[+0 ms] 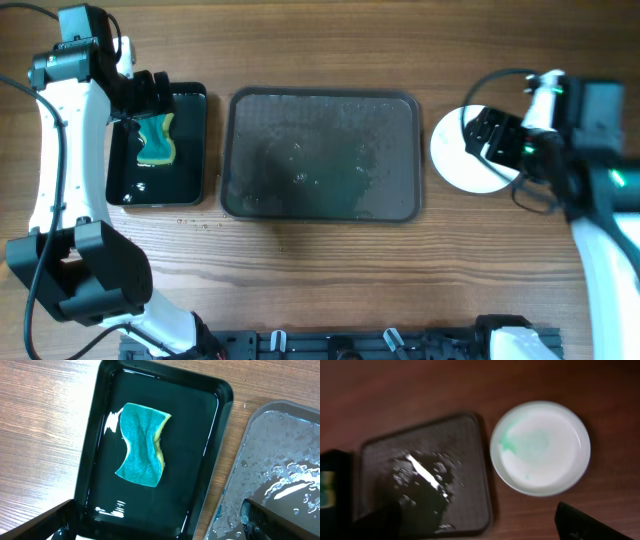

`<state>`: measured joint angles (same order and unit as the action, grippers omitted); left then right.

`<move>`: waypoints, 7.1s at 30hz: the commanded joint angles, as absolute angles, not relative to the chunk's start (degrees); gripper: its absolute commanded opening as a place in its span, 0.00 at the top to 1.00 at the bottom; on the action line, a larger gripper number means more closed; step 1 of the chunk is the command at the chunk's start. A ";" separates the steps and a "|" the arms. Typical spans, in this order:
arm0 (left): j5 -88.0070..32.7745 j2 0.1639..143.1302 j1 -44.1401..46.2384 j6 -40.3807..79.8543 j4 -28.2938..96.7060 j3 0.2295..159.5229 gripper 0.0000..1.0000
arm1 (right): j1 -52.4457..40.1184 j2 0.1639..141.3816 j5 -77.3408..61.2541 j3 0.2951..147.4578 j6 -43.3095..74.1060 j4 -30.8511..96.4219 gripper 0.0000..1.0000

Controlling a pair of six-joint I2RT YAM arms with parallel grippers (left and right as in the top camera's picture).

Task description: Clean dirty plates on tray and stack at the side

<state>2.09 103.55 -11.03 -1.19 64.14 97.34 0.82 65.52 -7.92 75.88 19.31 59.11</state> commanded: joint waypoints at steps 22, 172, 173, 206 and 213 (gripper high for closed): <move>2.42 104.01 -11.09 -0.64 64.12 97.51 0.00 | -2.79 40.14 -10.04 61.25 1.54 36.10 0.00; -10.46 0.25 -4.60 -3.86 3.42 0.32 0.00 | -6.46 0.27 -9.02 0.30 -6.00 -0.62 0.00; -10.46 0.27 -4.60 -3.86 3.42 0.32 0.00 | -6.46 0.27 -9.02 0.30 -6.00 -0.62 0.00; -10.46 0.27 -4.60 -3.86 3.42 0.32 0.00 | -6.46 0.27 -9.02 0.30 -6.02 -0.62 0.00; -10.46 0.27 -4.60 -3.86 3.42 0.32 0.00 | -6.46 0.27 -9.02 0.30 -6.02 -0.62 0.00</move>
<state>-10.59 0.78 -4.91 -3.16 3.40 0.73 -6.24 0.89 -10.02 0.36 -6.50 -0.40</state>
